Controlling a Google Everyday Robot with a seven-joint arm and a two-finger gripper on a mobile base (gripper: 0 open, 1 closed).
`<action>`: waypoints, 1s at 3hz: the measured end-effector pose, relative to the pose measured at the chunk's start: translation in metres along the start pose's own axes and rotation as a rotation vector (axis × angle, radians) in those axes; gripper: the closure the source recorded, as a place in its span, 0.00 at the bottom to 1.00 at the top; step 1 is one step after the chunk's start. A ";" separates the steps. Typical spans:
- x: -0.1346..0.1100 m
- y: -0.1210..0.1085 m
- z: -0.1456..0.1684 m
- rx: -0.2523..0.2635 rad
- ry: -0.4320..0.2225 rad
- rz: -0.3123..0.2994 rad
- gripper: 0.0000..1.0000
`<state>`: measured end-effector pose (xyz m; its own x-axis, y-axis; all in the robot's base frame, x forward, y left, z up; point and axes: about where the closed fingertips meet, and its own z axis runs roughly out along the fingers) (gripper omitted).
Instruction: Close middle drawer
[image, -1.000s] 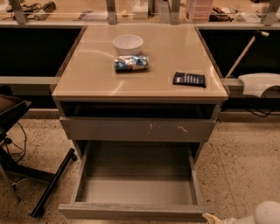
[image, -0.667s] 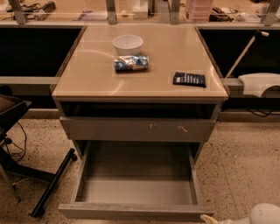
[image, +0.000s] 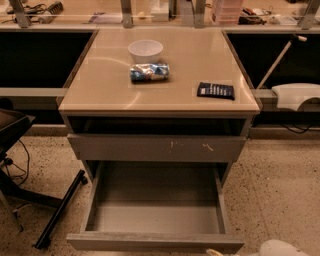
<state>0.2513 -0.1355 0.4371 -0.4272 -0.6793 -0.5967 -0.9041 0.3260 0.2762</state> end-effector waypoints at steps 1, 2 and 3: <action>0.003 -0.012 0.043 -0.062 -0.055 0.025 0.00; -0.015 -0.025 0.064 -0.052 -0.080 0.017 0.00; -0.042 -0.037 0.059 0.026 -0.094 -0.010 0.00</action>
Offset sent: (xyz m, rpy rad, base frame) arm 0.0616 0.0654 -0.0502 0.0996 -0.0332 -0.0202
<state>0.3030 -0.0802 0.4072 -0.4150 -0.6182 -0.6675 -0.9071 0.3374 0.2516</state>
